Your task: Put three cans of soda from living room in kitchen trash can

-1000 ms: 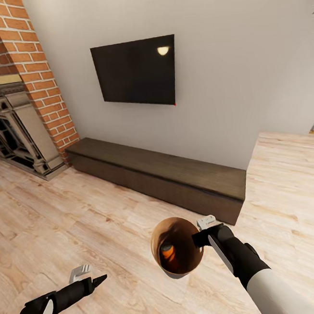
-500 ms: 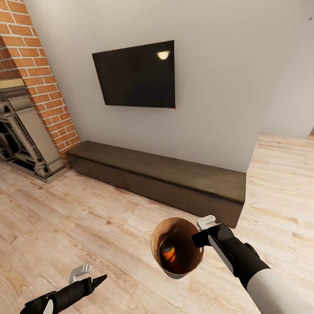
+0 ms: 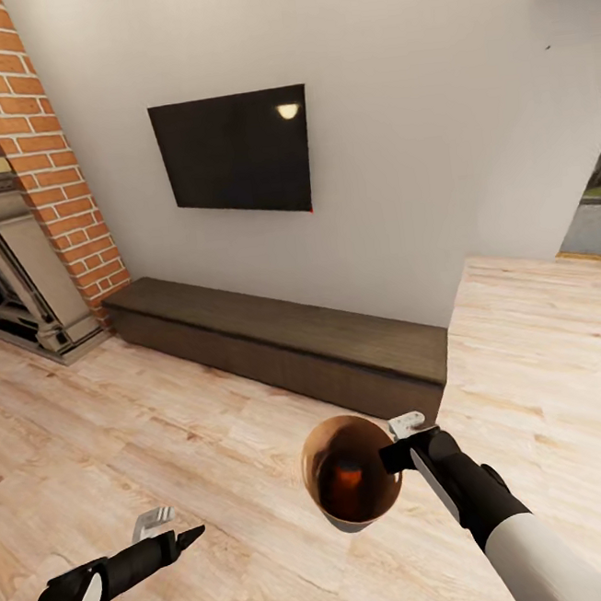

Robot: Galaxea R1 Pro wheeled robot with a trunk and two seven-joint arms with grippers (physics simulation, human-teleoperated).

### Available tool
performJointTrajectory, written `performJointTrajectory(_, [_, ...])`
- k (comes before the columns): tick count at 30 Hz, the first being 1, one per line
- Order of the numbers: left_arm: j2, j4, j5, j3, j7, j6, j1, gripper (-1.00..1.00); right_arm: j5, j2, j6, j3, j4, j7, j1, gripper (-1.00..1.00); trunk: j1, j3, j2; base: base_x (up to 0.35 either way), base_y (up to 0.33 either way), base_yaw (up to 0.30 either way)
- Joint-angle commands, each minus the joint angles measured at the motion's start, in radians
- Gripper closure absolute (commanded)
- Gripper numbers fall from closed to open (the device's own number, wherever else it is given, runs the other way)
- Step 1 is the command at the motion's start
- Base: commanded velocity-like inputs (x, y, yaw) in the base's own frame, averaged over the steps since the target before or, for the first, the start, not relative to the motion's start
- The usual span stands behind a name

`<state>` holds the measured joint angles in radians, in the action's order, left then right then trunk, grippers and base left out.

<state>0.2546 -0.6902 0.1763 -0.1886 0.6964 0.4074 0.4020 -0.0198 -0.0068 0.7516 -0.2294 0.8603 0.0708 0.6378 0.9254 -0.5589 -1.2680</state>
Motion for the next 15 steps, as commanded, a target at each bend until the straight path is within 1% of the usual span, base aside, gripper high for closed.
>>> performJointTrajectory(1, [0.0, 0.0, 0.0, 0.0, 0.0, 0.0, 0.0, -1.0, 0.0, 0.0, 0.0, 0.001, 0.0, 0.004, 0.0, 1.0, 0.0, 0.001, 0.0, 0.0, 0.0, -0.253])
performJointTrajectory(15, [0.0, 0.0, 0.0, 0.0, 0.0, 0.0, 0.0, -1.0, 0.0, 0.0, 0.0, -0.001, 0.0, 0.004, 0.0, 1.0, 0.0, 0.014, 0.0, 0.0, 0.0, -0.232])
